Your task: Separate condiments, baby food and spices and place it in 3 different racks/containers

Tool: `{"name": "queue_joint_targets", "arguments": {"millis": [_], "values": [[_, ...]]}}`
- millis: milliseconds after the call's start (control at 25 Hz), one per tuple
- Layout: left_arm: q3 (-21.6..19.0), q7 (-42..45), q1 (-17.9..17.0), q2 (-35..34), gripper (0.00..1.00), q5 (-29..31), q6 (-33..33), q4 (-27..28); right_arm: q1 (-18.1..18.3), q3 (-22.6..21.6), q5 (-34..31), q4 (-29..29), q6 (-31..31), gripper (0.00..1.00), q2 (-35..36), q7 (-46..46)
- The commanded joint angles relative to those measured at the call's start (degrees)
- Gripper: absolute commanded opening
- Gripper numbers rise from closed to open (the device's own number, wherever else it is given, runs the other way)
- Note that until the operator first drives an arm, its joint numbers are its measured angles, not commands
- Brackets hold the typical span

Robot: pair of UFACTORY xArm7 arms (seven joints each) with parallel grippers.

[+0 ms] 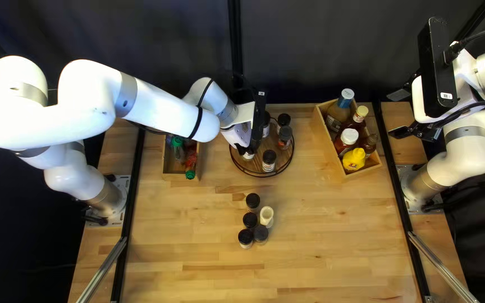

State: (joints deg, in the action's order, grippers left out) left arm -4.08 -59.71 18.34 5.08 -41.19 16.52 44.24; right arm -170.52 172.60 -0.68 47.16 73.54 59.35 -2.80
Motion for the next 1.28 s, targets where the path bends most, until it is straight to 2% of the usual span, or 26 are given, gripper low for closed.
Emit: {"name": "queue_joint_targets", "arguments": {"millis": [40, 80, 120, 400, 480, 640, 840, 1000, 1280], "values": [[0.08, 1.56, -0.41, -0.12, 0.9, 1.46, -0.19, -0.21, 0.0, 0.0, 0.0, 0.0, 0.0, 1.0, 0.0, 0.0], [0.22, 2.66, -0.61, -0.38, 0.97, 2.68, -0.1, -0.29, 0.0, 0.0, 0.0, 0.0, 0.0, 1.0, 0.0, 0.0], [0.31, 3.9, -0.81, -0.74, 1.0, 4.01, 0.09, -0.35, 0.0, 0.0, 0.0, 0.0, 0.0, 1.0, 0.0, 0.0], [0.35, 20.25, -1.05, -5.28, 1.0, 23.25, 4.65, -0.13, 0.0, 0.0, 0.0, 0.0, 0.0, 1.0, 0.0, 0.0], [-0.95, 27.03, -0.34, -7.42, 1.0, 30.78, 9.89, 1.27, 0.0, 0.0, 0.0, 0.0, 0.0, 1.0, 0.0, 0.0], [-2.92, 35.43, -0.6, -9.16, 1.0, 39.16, 20.82, 5.32, 0.0, 0.0, 0.0, 0.0, 0.0, 1.0, 0.0, 0.0], [-5.19, 39.6, -1.85, -12.32, 1.0, 41.22, 32.22, 8.01, 0.0, 0.0, 0.0, 0.0, 0.0, 1.0, 0.0, 0.0], [-6.7, 39.28, -3.73, -14.66, 1.0, 39.75, 37.35, 8.32, 0.0, 0.0, 0.0, 0.0, 0.0, 1.0, 0.0, 0.0], [-9.16, 26.68, -10.3, -15.98, 1.0, 31.44, 42.19, 8.19, 0.0, 0.0, 0.0, 0.0, 0.0, 1.0, 0.0, 0.0]]}}
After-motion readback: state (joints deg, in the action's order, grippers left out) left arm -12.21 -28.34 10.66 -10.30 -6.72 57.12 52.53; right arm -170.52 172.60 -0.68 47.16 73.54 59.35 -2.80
